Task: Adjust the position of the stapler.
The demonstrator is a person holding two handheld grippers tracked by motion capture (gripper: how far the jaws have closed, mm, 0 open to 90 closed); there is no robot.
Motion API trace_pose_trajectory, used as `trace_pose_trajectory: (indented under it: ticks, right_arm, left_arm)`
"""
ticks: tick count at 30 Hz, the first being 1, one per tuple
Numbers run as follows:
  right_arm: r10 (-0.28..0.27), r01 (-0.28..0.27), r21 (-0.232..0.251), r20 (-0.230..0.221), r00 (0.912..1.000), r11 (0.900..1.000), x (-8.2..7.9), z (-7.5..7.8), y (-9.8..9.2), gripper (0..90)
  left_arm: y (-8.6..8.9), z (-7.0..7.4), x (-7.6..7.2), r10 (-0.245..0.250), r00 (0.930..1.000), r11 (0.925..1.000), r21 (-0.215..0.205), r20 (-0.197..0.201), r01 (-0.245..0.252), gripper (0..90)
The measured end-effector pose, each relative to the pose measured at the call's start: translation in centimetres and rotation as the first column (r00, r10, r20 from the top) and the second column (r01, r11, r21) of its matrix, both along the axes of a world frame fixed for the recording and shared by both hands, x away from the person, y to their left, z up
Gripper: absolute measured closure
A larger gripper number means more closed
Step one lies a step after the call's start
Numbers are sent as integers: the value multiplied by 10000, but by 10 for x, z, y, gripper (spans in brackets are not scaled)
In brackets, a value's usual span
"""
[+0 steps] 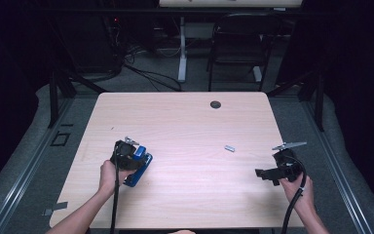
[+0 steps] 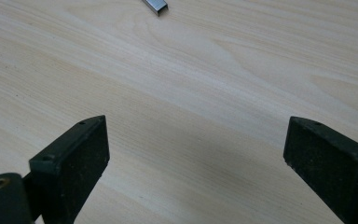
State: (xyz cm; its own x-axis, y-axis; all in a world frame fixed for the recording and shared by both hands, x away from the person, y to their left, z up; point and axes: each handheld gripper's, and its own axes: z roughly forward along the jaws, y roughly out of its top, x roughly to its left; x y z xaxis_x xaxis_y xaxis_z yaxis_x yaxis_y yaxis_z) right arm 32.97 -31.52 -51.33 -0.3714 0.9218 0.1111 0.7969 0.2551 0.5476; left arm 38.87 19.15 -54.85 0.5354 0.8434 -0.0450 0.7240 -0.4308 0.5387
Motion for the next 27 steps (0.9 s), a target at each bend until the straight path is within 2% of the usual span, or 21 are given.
trace_pose_trajectory:
  ticks: [7,12,14,15,17,18,24,25,27]
  right_arm:
    - [54,-53,12,-37,10000,10000,0,0,-1,65]
    - [59,-59,-7,-2,10000,10000,0,0,1,65]
    - [67,-67,-14,-22,10000,10000,0,0,1,65]
    - [66,-66,-14,-27,10000,10000,0,0,1,66]
    - [68,-68,-17,-17,10000,10000,0,0,1,66]
    - [60,-60,-17,-13,10000,10000,0,0,1,66]
    - [109,-109,-20,-137,9998,9999,1,-1,1,67]
    - [97,-97,2,-142,9999,10000,2,-1,1,68]
    - [99,-99,-24,-122,9999,9999,1,-1,1,68]
  left_arm:
    - [1,0,0,-103,9999,9999,-74,54,103,625]
    - [0,0,0,-405,9992,9990,-166,15,405,634]
    - [-1,0,0,-523,9986,9986,-42,39,523,641]
    - [-2,0,-1,-674,9977,9976,-149,29,674,641]
    - [-4,0,-1,-876,9961,9961,54,77,876,647]
    - [-5,-1,-1,-1077,9941,9942,-28,86,1077,649]
    - [-8,-1,1,-1450,9893,9894,-31,138,1451,654]
    - [-9,-1,1,-1633,9865,9864,-166,122,1635,654]
    - [-12,-1,1,-1855,9825,9825,-129,158,1858,657]
